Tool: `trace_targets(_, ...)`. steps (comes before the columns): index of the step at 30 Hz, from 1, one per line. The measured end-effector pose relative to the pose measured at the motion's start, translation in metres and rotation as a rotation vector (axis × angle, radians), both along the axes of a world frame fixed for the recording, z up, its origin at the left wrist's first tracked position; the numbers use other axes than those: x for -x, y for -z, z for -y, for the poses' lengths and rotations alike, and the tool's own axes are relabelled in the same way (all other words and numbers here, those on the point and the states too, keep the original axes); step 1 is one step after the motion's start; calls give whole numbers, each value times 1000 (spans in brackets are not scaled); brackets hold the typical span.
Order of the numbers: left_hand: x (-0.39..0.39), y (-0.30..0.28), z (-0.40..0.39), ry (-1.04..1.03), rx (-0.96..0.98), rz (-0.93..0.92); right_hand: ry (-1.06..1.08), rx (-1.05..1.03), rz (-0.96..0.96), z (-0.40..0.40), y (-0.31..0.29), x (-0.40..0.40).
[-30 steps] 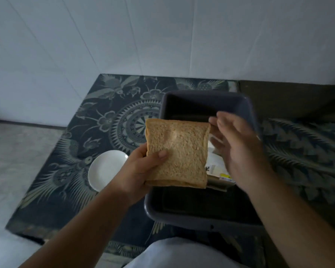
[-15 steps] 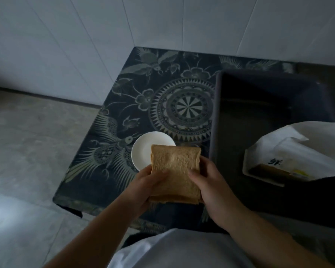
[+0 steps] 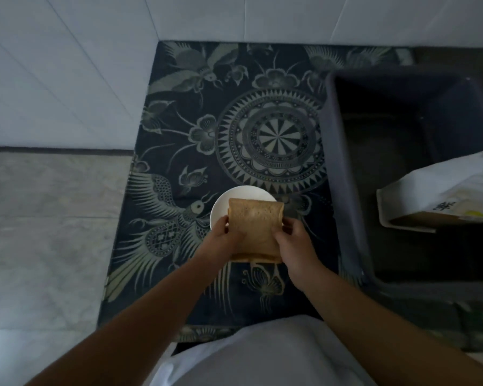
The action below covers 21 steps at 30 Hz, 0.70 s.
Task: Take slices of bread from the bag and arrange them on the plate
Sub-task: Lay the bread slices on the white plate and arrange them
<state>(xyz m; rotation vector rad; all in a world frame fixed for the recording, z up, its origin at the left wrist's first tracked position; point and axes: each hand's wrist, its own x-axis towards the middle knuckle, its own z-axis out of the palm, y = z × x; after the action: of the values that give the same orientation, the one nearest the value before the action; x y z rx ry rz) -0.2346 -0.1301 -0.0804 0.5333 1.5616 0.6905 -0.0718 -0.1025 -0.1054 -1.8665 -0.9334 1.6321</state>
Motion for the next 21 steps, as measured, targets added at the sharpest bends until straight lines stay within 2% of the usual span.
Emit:
trace_targets(6,7,3,-35,44,-6,-148,8,-78,78,-34,8,25)
trace_targets(14,16,14,-60,50,-27,-178,-97,-150,105,-56,14,40)
trace_targets(21,14,17,-73,48,-61,-183,-221,-174,230,-63,18,39)
